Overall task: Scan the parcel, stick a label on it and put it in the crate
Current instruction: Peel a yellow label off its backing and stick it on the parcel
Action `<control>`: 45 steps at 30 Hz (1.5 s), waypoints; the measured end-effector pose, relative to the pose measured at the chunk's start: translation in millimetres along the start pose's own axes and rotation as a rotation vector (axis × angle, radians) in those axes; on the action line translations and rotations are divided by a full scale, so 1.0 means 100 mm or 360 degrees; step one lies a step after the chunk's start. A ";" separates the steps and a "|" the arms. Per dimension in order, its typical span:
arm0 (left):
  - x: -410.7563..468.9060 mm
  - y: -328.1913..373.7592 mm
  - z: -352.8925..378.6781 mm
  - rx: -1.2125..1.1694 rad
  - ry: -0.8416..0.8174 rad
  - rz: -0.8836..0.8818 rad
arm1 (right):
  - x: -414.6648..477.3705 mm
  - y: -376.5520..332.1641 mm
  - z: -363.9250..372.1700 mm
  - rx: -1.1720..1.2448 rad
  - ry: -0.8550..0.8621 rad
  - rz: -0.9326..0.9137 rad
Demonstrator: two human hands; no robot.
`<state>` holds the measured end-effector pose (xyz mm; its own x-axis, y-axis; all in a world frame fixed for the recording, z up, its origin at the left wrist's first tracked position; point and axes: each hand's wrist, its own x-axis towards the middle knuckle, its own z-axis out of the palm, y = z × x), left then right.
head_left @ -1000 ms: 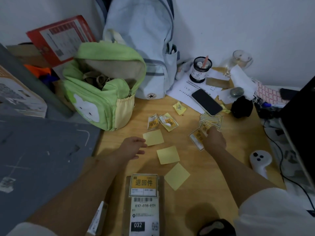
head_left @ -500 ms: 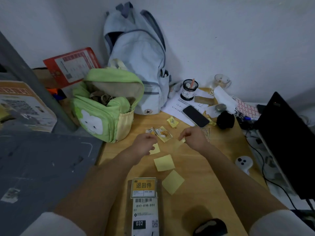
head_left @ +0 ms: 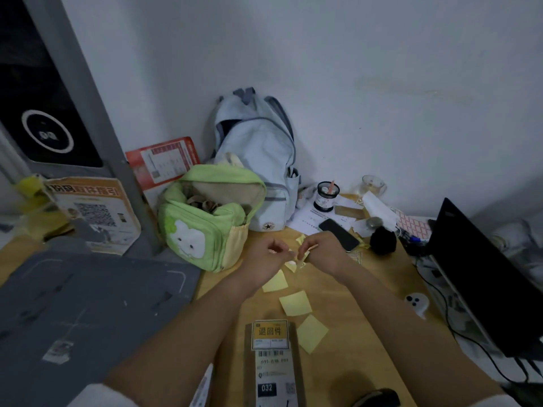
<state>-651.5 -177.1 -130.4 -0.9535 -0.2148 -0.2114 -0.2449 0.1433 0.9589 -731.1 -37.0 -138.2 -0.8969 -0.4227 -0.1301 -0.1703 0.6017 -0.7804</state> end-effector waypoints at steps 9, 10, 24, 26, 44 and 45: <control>-0.30 0.23 -0.08 -0.0038 -0.0338 0.0051 | -0.20 -0.22 0.03 -0.0372 0.0034 0.0029; -0.31 0.23 -0.08 -0.0027 -0.0332 0.0051 | -0.22 -0.23 0.04 -0.0367 0.0032 0.0049; -0.37 0.25 -0.12 -0.0072 -0.0391 -0.0079 | -0.38 -0.43 -0.01 -0.0578 0.0106 0.0163; -0.37 0.29 -0.13 -0.0065 -0.0395 -0.0065 | -0.40 -0.46 -0.02 -0.0584 0.0118 0.0167; -0.38 0.52 -0.18 -0.0023 -0.0494 -0.0001 | -0.39 -0.59 -0.10 -0.0666 0.0269 0.0231; -0.38 0.53 -0.18 0.0002 -0.0506 0.0023 | -0.39 -0.60 -0.10 -0.0637 0.0291 0.0245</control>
<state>-625.1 -179.2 -68.1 -0.9639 0.0999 -0.2467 -0.2312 0.1452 0.9620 -689.6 -49.7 -80.2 -0.9752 -0.2034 -0.0878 -0.1418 0.8775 -0.4581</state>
